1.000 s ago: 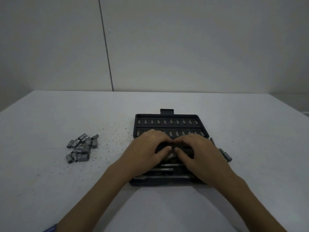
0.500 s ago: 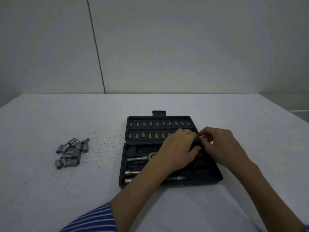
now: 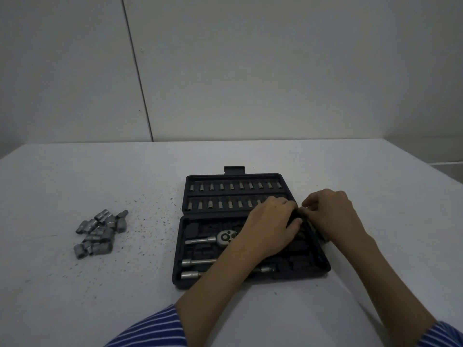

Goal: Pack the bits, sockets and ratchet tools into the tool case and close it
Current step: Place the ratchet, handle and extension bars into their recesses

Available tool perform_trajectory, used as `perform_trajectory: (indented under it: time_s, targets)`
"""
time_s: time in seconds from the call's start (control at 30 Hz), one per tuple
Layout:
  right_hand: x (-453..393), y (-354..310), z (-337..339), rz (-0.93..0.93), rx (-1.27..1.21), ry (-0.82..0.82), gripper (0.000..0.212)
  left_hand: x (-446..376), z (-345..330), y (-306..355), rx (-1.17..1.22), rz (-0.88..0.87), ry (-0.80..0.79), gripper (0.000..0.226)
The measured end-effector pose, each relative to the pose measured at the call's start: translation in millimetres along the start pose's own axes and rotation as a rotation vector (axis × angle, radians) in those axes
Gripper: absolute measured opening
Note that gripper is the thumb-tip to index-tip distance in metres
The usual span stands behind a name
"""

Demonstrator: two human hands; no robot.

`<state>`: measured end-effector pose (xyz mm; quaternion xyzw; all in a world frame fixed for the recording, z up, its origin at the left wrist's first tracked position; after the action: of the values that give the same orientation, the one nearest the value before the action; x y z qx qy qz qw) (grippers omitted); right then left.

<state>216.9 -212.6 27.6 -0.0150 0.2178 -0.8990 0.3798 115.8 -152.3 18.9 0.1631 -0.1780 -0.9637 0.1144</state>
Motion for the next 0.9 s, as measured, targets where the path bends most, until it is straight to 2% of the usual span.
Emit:
perform_trajectory:
  time_s: [0.17,0.5,0.67,0.9]
  targets:
    - [0,2,4,0.008,-0.001,0.056,0.012,0,0,0,0.002,0.007,-0.003,0.032]
    - [1,-1,21,0.089,-0.26,0.171,0.012,0,9,-3,0.084,0.034,0.016,0.032]
    - [6,-15,34,0.164,-0.344,0.203,0.013,0,20,-8,0.238,0.057,0.091,0.033]
    - [13,-46,38,0.247,-0.455,0.104,0.008,5,42,-25,0.571,0.122,0.223,0.032]
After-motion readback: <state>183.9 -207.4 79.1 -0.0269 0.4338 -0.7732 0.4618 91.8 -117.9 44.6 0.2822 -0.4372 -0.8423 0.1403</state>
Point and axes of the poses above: each hand's wrist, its own x-axis away from the middle knuckle, its own z-axis out of the back of the hand, y = z × x, the point moved 8 cm from there along -x, towards the middle knuckle, and after that the axes turned 4 degrees about -y, right-handed, at the moved point
